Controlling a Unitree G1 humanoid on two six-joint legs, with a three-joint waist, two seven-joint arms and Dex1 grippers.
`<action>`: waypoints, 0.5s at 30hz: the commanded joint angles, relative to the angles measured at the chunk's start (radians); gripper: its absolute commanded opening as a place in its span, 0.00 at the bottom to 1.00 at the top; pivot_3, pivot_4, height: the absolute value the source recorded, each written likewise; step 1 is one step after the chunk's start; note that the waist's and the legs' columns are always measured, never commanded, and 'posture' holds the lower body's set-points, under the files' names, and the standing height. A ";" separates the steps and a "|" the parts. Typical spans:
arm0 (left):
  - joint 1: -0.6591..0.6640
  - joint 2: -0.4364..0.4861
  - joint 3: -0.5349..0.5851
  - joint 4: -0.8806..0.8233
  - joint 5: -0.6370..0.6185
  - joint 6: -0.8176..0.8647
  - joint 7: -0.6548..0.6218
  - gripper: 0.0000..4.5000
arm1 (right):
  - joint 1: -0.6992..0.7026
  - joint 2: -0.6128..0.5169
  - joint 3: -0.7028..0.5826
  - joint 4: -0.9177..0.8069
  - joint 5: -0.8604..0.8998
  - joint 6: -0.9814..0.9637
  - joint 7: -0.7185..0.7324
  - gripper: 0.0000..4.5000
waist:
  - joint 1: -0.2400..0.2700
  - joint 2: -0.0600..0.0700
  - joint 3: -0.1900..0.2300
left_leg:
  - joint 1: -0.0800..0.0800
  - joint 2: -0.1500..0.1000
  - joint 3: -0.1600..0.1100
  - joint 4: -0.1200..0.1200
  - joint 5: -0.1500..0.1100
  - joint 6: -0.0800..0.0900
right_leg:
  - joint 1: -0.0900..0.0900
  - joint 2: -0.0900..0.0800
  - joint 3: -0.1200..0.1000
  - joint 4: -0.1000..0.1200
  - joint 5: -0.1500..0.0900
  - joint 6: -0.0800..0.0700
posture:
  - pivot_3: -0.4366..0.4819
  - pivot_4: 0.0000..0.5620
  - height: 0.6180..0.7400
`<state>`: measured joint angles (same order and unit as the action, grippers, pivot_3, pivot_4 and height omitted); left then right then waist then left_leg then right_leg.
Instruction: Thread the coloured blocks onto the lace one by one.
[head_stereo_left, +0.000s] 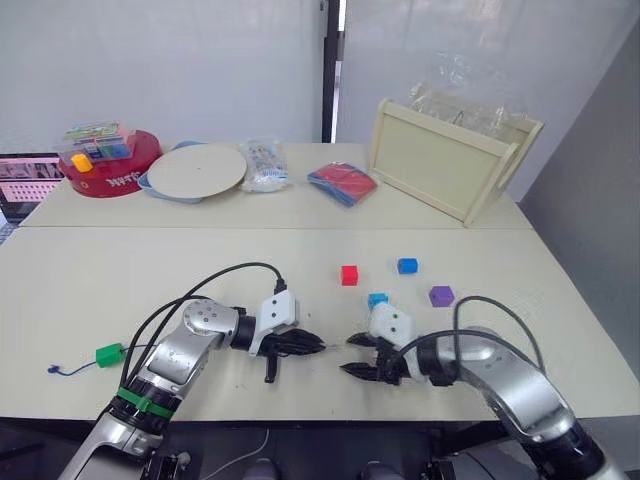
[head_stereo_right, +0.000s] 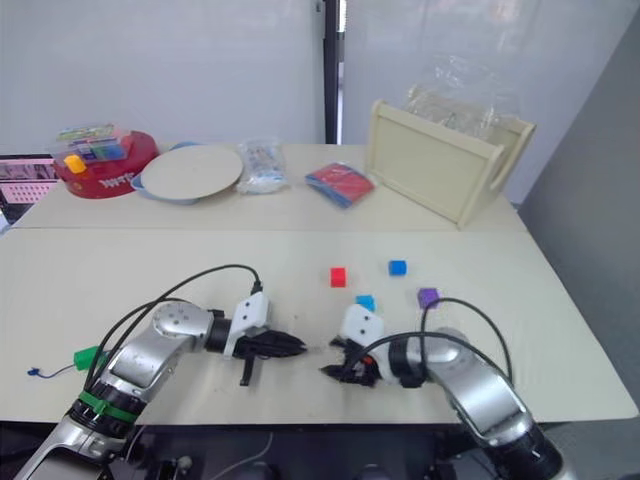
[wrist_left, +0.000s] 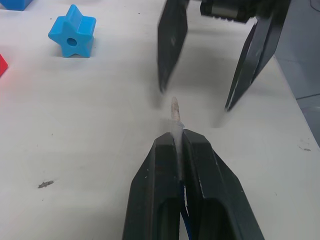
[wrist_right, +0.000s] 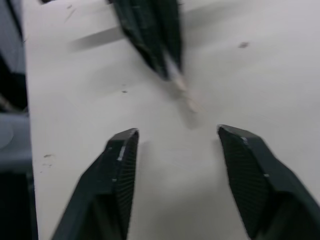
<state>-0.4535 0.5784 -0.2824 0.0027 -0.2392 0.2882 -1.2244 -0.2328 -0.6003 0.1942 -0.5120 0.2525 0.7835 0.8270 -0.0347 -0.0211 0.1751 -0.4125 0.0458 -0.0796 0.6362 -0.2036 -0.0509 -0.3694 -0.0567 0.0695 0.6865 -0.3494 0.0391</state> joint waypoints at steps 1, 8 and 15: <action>0.006 0.011 0.025 -0.041 -0.024 0.000 -0.009 0.00 | 0.098 0.031 -0.147 -0.080 0.045 0.050 -0.101 0.91 | 0.001 0.000 0.000 | 0.000 0.000 0.000 0.000 0.000 0.000 | 0.000 0.000 0.000 0.000 0.000 0.000 | 0.48 0.27 1.00; 0.019 0.027 0.039 -0.044 -0.032 0.007 -0.020 0.00 | 0.370 0.195 -0.378 -0.214 0.065 0.068 -0.326 0.99 | 0.003 0.001 0.000 | 0.000 0.000 0.000 -0.001 0.000 0.000 | 0.000 0.000 0.000 0.000 0.000 0.000 | 0.48 0.27 1.00; 0.023 0.025 0.039 -0.054 -0.039 0.024 -0.014 0.00 | 0.378 0.330 -0.387 -0.106 -0.092 -0.081 -0.580 0.99 | -0.009 0.001 0.000 | 0.003 0.000 0.001 -0.001 0.000 0.000 | 0.000 0.000 0.001 0.002 0.000 0.000 | 0.48 0.27 1.00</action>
<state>-0.4288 0.6013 -0.2568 -0.0159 -0.2616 0.3087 -1.2366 0.1720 -0.2781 -0.1978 -0.6378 0.1996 0.7607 0.2956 -0.0438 -0.0203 0.1747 -0.4095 0.0453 -0.0789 0.6350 -0.2036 -0.0511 -0.3690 -0.0572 0.0708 0.6884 -0.3494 0.0391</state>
